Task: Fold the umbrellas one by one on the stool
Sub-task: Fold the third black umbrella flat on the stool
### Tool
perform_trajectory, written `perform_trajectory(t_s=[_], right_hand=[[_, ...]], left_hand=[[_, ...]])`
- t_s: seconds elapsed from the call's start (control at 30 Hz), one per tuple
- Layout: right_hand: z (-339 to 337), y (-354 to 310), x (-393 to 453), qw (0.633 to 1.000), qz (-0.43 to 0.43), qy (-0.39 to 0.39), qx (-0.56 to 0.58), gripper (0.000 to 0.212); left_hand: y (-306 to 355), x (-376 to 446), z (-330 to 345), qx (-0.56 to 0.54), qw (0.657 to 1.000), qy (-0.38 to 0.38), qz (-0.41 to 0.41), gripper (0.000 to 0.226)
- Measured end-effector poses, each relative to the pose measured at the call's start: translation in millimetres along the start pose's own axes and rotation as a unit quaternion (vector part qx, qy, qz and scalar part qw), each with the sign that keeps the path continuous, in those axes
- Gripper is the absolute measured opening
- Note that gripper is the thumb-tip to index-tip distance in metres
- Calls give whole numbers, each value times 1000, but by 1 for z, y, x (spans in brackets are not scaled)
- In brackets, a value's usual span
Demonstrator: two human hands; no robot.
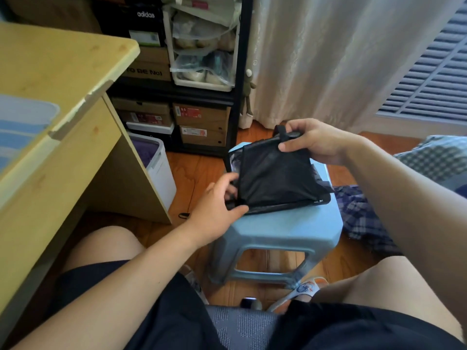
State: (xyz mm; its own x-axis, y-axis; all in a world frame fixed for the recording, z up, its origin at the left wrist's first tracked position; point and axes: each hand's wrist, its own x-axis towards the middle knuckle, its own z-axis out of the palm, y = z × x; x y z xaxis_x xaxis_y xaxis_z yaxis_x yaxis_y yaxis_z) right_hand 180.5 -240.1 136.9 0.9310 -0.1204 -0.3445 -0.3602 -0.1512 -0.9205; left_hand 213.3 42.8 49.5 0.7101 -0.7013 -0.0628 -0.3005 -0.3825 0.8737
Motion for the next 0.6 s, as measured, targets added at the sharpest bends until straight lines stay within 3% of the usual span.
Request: perform_trajectory(t_s=[0.1, 0.3, 0.5, 0.6], right_hand=[[-5, 1, -8, 1000, -6, -20, 12, 25], [-1, -5, -21, 998, -41, -32, 18, 22], [2, -11, -27, 994, -78, 5, -74, 11], [2, -13, -26, 991, -92, 25, -99, 9]], left_hand=[[-3, -3, 2, 30, 999, 6, -15, 54], [-4, 2, 7, 67, 996, 49, 27, 7], [-15, -1, 10, 71, 992, 59, 84, 16], [-19, -3, 6, 81, 994, 70, 38, 24]])
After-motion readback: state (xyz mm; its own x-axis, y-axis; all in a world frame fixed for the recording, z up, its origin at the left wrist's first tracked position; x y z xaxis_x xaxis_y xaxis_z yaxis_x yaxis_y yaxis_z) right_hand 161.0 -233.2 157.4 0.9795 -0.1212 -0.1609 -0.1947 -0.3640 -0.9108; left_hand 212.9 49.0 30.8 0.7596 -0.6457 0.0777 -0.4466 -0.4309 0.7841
